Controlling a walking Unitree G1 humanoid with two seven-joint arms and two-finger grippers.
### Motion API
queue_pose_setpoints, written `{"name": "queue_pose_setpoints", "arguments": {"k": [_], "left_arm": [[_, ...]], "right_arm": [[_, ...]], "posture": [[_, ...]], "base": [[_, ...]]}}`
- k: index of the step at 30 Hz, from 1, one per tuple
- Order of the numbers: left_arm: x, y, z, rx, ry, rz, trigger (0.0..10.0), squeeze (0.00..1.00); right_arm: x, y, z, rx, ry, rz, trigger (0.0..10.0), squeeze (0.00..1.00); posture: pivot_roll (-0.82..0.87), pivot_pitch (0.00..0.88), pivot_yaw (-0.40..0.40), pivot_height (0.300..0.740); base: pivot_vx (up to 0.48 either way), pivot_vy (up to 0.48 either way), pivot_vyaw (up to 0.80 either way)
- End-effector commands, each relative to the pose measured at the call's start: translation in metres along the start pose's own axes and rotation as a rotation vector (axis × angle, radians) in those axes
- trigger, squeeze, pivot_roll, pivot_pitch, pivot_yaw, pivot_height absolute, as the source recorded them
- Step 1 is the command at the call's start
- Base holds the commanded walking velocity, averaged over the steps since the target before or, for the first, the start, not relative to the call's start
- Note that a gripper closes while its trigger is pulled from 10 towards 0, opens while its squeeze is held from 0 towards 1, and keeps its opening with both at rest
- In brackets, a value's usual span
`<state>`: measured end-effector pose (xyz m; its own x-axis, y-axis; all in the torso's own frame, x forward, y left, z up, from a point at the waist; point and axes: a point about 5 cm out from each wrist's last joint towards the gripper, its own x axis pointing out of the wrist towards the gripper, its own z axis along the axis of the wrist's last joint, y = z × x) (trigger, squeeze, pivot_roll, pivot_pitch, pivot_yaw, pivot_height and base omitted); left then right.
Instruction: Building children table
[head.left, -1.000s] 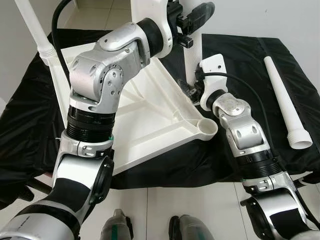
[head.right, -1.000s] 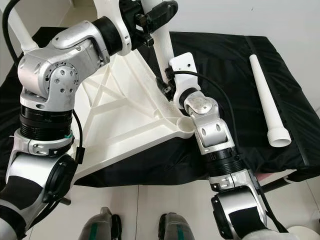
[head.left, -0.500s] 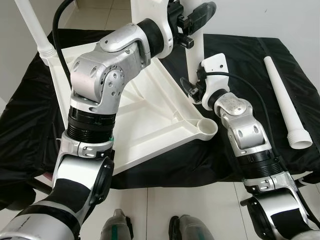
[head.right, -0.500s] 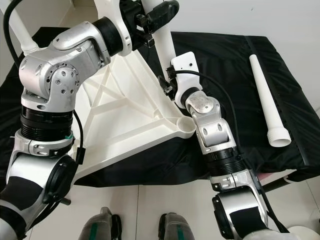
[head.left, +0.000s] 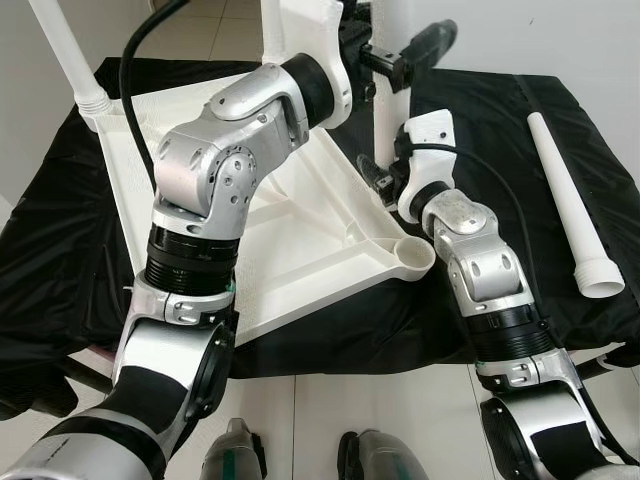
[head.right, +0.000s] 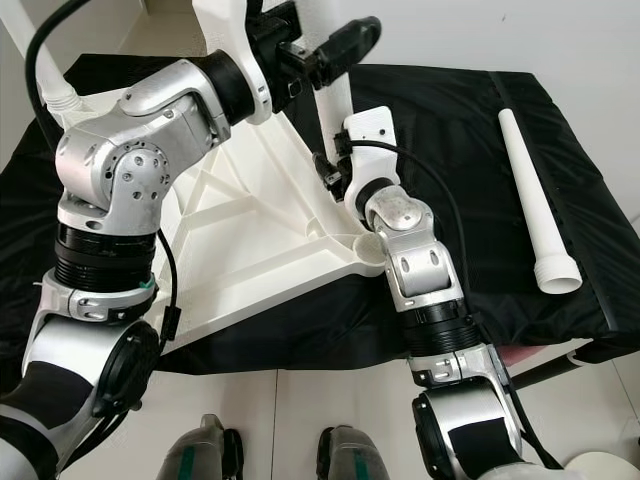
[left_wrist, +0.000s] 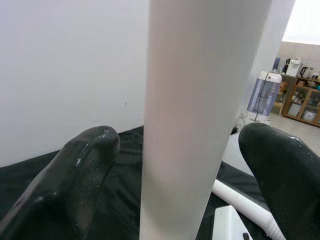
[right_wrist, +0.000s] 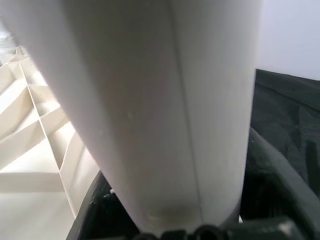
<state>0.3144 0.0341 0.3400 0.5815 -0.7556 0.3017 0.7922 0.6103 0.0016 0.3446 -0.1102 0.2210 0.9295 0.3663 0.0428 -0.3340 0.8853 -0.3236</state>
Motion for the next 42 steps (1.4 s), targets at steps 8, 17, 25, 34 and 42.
{"name": "queue_pose_setpoints", "arguments": {"k": [8, 17, 25, 34, 42], "left_arm": [[-0.006, -0.011, -0.003, -0.011, 0.003, 0.014, 10.0, 0.00], [-0.022, -0.005, -0.027, 0.062, 0.055, 0.089, 10.0, 0.00], [-0.033, -0.003, -0.061, 0.117, 0.140, 0.146, 10.0, 0.00], [-0.058, 0.001, -0.095, 0.245, 0.188, 0.218, 10.0, 0.00], [-0.073, 0.004, -0.110, 0.251, 0.188, 0.234, 10.0, 0.00]], "right_arm": [[0.000, -0.009, 0.003, 0.111, -0.028, -0.104, 10.0, 0.00], [-0.013, -0.011, -0.003, 0.177, -0.078, -0.196, 10.0, 0.00], [-0.019, -0.004, -0.008, 0.172, -0.094, -0.189, 10.0, 0.00], [-0.043, 0.005, -0.034, 0.157, -0.065, -0.236, 10.0, 0.00], [-0.053, 0.006, -0.043, 0.149, -0.044, -0.252, 10.0, 0.00]], "posture": [[-0.13, 0.038, -0.002, 0.740], [-0.13, 0.027, -0.007, 0.740], [-0.12, 0.023, -0.008, 0.740], [-0.12, 0.032, -0.002, 0.740], [-0.12, 0.043, -0.004, 0.740]], "base": [[0.000, 0.000, 0.00], [0.000, 0.000, 0.00], [0.000, 0.000, 0.00], [0.000, 0.000, 0.00], [0.000, 0.000, 0.00]]}}
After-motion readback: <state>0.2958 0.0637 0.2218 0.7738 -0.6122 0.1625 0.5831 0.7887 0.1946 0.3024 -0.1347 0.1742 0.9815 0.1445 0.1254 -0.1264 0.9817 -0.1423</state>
